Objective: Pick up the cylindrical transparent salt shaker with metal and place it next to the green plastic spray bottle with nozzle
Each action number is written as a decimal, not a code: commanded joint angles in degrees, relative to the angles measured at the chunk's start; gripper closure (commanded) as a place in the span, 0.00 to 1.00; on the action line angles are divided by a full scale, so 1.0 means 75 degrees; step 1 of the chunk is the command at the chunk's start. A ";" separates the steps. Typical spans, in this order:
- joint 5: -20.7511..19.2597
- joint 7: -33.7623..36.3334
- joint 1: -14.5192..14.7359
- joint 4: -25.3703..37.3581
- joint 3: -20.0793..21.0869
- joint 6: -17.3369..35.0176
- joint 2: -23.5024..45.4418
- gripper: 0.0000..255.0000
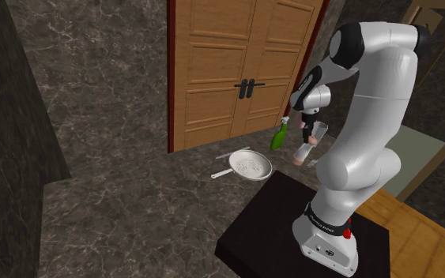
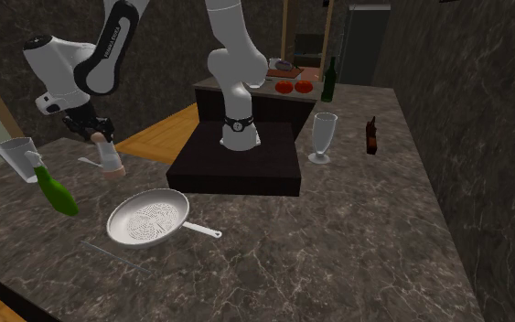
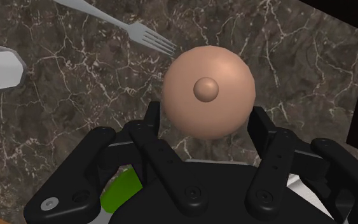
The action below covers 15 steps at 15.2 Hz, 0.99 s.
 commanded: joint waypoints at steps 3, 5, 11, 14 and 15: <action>0.0141 -0.0012 -0.0073 -0.0052 0.0077 0.0384 0.0353 1.00; 0.0164 -0.0015 -0.0088 -0.0057 0.0092 0.0443 0.0411 1.00; 0.0164 -0.0015 -0.0088 -0.0056 0.0092 0.0443 0.0411 1.00; 0.0164 -0.0015 -0.0088 -0.0057 0.0092 0.0443 0.0411 0.00; 0.0164 -0.0015 -0.0088 -0.0057 0.0092 0.0443 0.0411 0.00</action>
